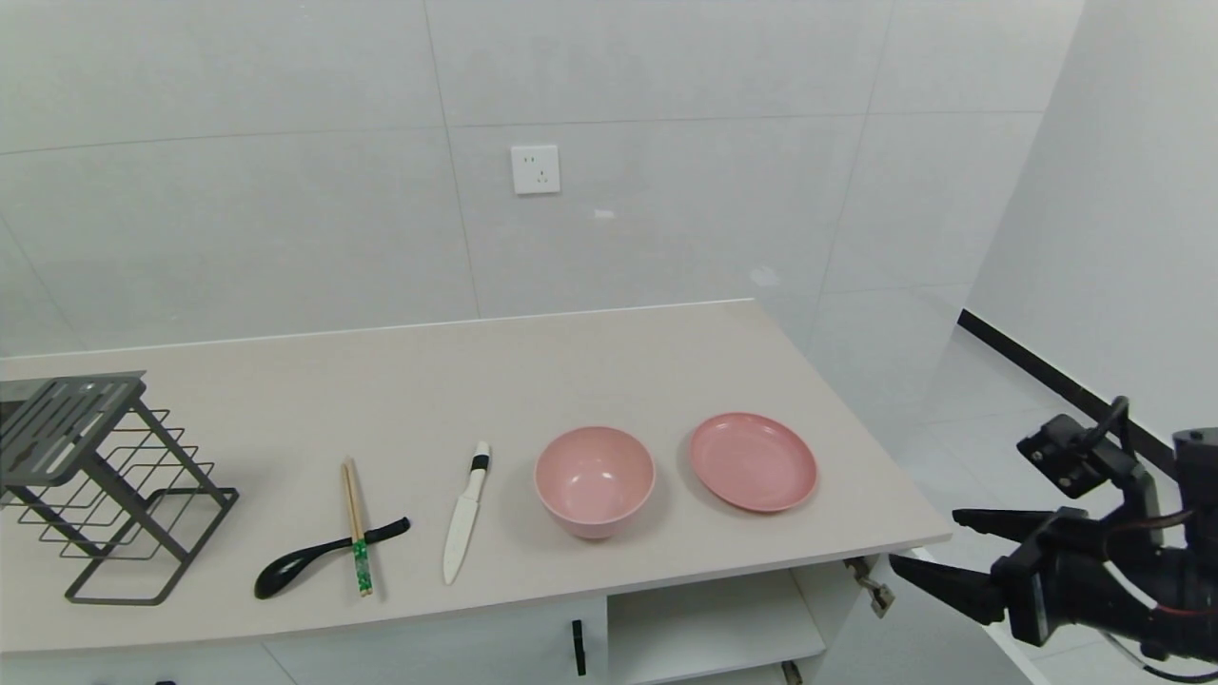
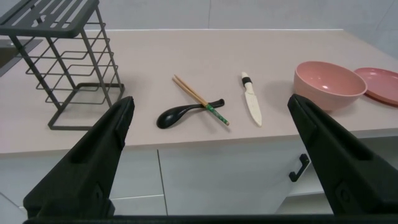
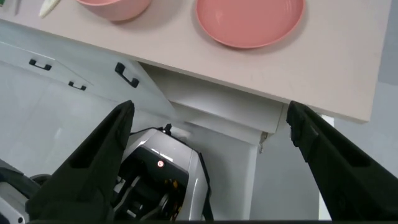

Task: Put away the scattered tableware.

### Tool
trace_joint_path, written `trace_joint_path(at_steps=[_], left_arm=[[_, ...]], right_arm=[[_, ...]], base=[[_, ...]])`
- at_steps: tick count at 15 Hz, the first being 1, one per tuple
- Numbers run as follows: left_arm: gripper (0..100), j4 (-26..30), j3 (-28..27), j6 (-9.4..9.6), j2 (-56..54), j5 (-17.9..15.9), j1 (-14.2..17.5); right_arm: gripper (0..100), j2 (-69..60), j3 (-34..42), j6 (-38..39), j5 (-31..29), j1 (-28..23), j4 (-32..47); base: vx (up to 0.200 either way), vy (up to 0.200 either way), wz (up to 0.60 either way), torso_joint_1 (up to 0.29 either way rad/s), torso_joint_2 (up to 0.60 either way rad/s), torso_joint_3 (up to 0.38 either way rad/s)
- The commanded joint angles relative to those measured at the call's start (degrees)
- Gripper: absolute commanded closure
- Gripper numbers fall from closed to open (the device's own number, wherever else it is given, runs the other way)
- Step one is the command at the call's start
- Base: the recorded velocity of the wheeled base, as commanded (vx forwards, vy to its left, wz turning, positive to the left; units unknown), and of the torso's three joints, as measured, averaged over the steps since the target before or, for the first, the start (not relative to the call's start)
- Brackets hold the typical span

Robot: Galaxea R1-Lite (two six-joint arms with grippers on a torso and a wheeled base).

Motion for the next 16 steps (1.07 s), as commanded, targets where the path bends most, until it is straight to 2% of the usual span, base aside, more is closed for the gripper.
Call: trace_joint_path(at_steps=[1, 6, 10, 13, 16], left_arm=[[0, 0.0, 0.0, -0.06, 0.1, 0.0, 0.0], [0, 0.0, 0.0, -0.14, 0.1, 0.0, 0.0], [0, 0.1, 0.0, -0.06, 0.1, -0.1, 0.0], [0, 0.1, 0.0, -0.06, 0.1, -0.1, 0.0], [0, 0.1, 0.0, -0.14, 0.1, -0.1, 0.0]], right_arm=[[0, 6.5, -1.3, 0.0, -0.1, 0.0, -1.7], [0, 22.9, -3.1, 0.3, -0.1, -0.7, -18.9], [0, 30.2, -7.9, 0.2, -0.3, -0.8, -23.5], [0, 37.0, -11.6, 0.5, -4.4, -0.8, -28.3], [0, 43.0, -16.6, 0.6, -5.2, -1.0, -31.1]], base=[[0.000, 0.000, 0.00, 0.000, 0.00, 0.000], [0.000, 0.000, 0.00, 0.000, 0.00, 0.000], [0.000, 0.000, 0.00, 0.000, 0.00, 0.000], [0.000, 0.000, 0.00, 0.000, 0.00, 0.000], [0.000, 0.000, 0.00, 0.000, 0.00, 0.000]])
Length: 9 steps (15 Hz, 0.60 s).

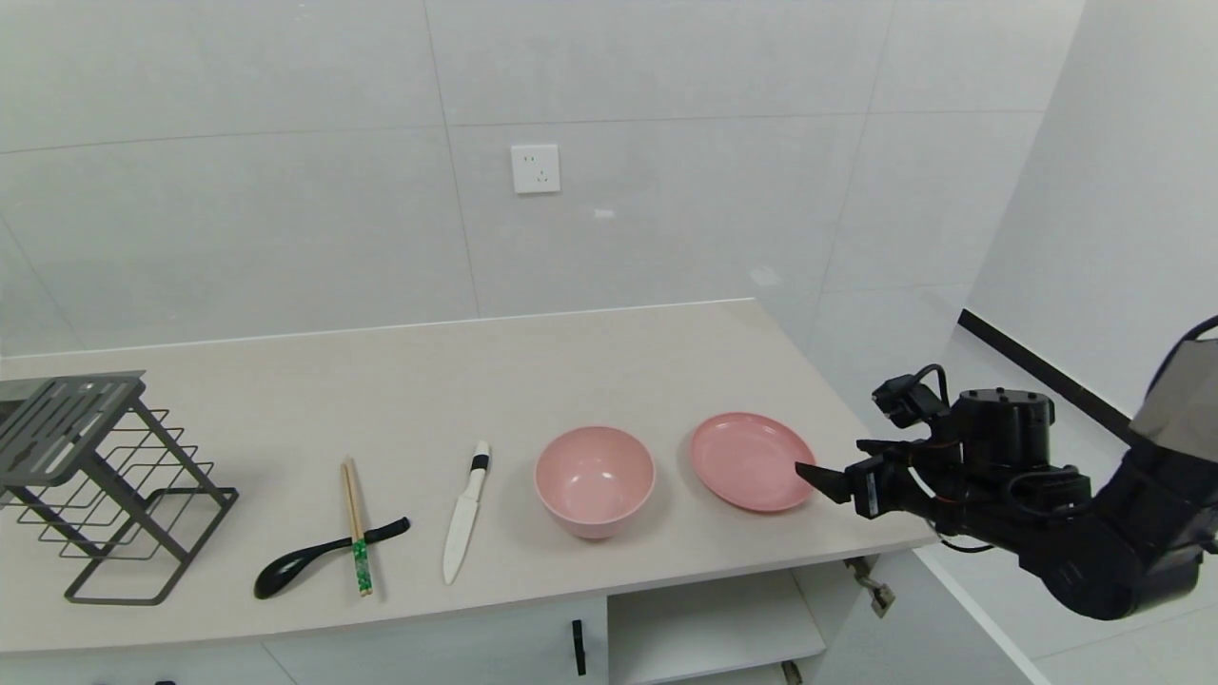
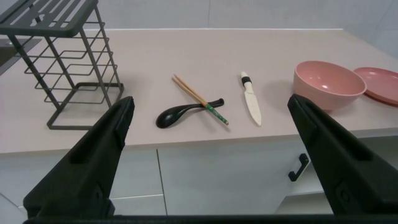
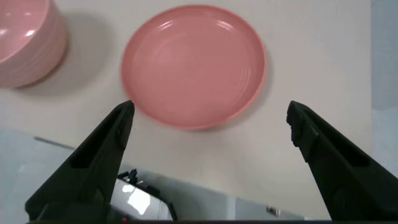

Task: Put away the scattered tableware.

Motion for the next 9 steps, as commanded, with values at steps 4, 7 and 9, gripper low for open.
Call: trace_joint_path(at_steps=[4, 7, 9], left_arm=[[0, 0.0, 0.0, -0.29, 0.1, 0.0, 0.0], [0, 0.0, 0.0, -0.55, 0.1, 0.0, 0.0], [0, 0.0, 0.0, -0.55, 0.1, 0.0, 0.0]], right_arm=[[0, 8.2, -5.5, 0.1, -0.1, -0.8, -0.4], [0, 9.8, -6.6, 0.2, -0.1, -0.8, -0.4], [0, 10.7, -7.8, 0.4, -0.1, -0.8, -0.4]], base=[[0.000, 0.000, 0.00, 0.000, 0.00, 0.000], [0.000, 0.000, 0.00, 0.000, 0.00, 0.000], [0.000, 0.000, 0.00, 0.000, 0.00, 0.000]])
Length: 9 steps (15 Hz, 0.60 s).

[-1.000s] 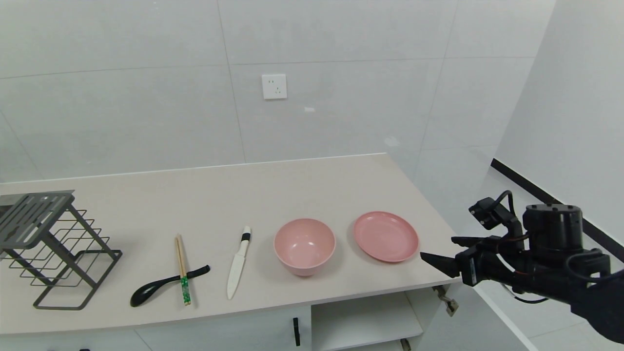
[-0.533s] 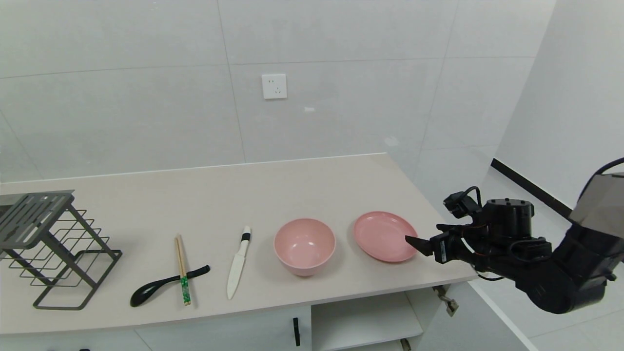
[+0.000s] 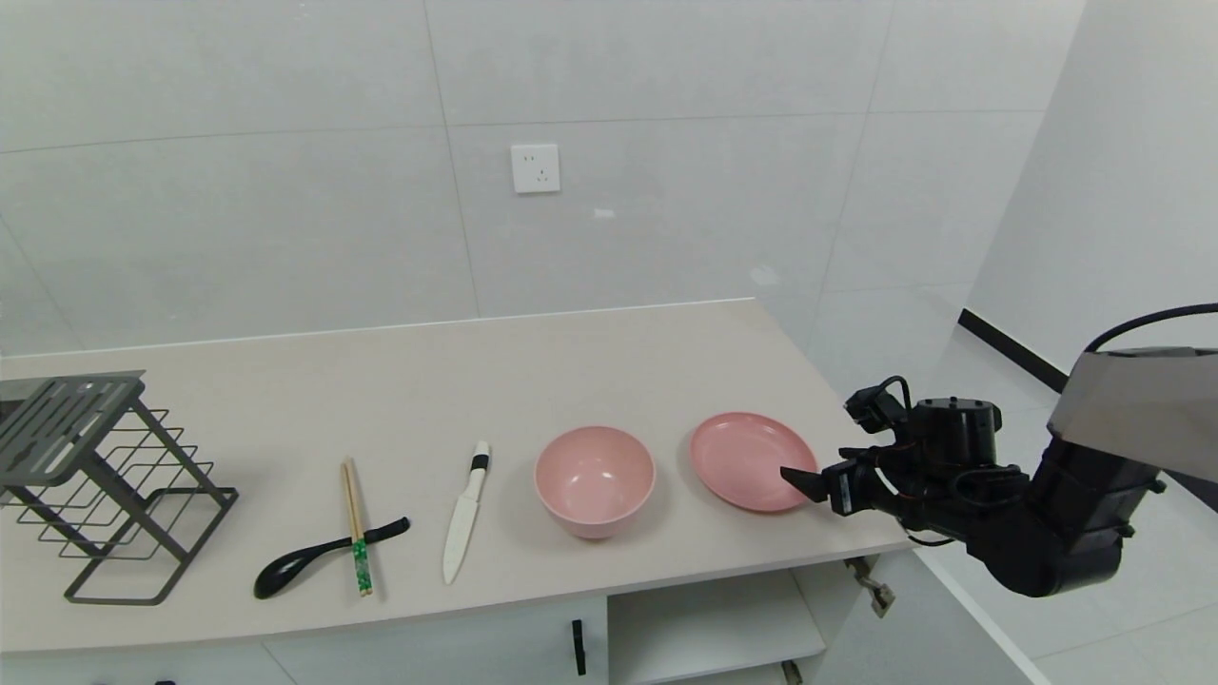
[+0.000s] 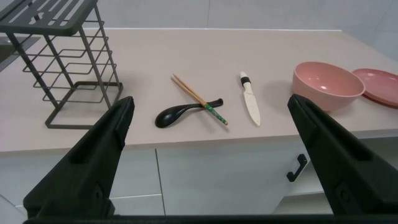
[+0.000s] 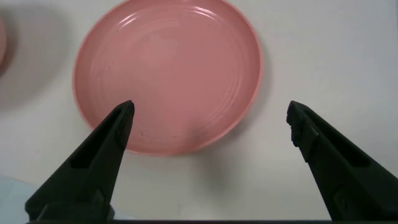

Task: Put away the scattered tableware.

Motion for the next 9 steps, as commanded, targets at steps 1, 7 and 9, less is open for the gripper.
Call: trace_joint_path(at_steps=[1, 7, 9], left_arm=[[0, 0.0, 0.0, -0.01, 0.1, 0.0, 0.0], [0, 0.0, 0.0, -0.01, 0.1, 0.0, 0.0], [0, 0.0, 0.0, -0.01, 0.1, 0.0, 0.0]], right_arm=[[0, 1.7, -1.4, 1.2, 0.0, 0.0, 0.0], [0, 6.6, -7.2, 2.3, -0.1, 0.1, 0.0], [0, 8.0, -8.2, 2.4, 0.0, 0.1, 0.0]], base=[[0.000, 0.000, 0.00, 0.000, 0.00, 0.000], [0.000, 0.000, 0.00, 0.000, 0.00, 0.000], [0.000, 0.000, 0.00, 0.000, 0.00, 0.000]])
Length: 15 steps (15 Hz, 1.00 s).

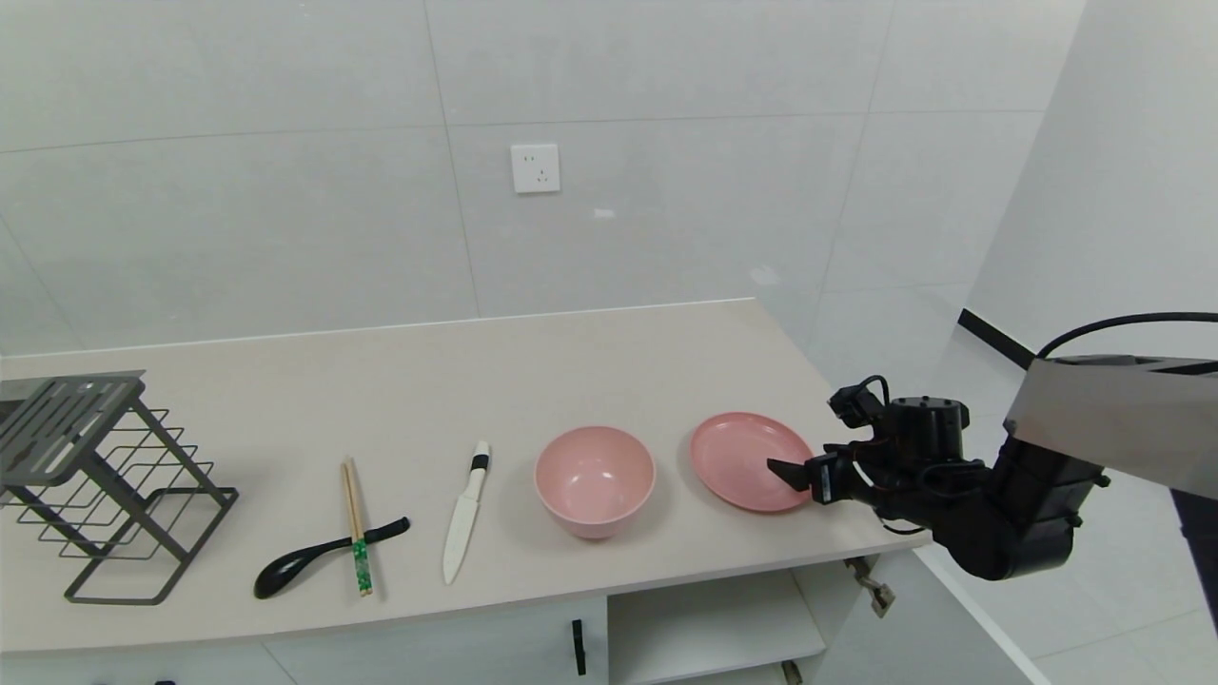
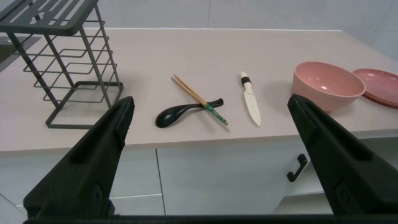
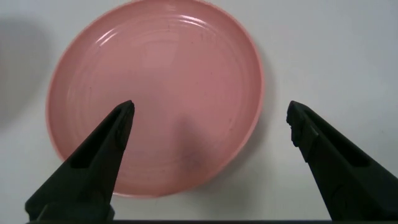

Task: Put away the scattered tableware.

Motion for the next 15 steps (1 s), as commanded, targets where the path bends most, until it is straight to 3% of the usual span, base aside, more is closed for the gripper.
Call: trace_joint_path(at_steps=[1, 9, 10, 15], left_arm=[[0, 0.0, 0.0, -0.01, 0.1, 0.0, 0.0], [0, 0.0, 0.0, -0.01, 0.1, 0.0, 0.0], [0, 0.0, 0.0, -0.01, 0.1, 0.0, 0.0], [0, -0.1, 0.0, -0.01, 0.1, 0.0, 0.0]], right_arm=[[0, 2.0, -1.0, 0.0, 0.1, 0.1, -0.1], [0, 4.2, -2.4, 0.0, 0.5, 0.7, 0.4], [100, 4.5, -2.9, 0.0, 0.4, 0.9, 0.9], [100, 4.6, -4.3, 0.2, 0.3, 0.0, 2.9]], base=[[0.000, 0.000, 0.00, 0.000, 0.00, 0.000], [0.000, 0.000, 0.00, 0.000, 0.00, 0.000], [0.000, 0.000, 0.00, 0.000, 0.00, 0.000], [0.000, 0.000, 0.00, 0.000, 0.00, 0.000]])
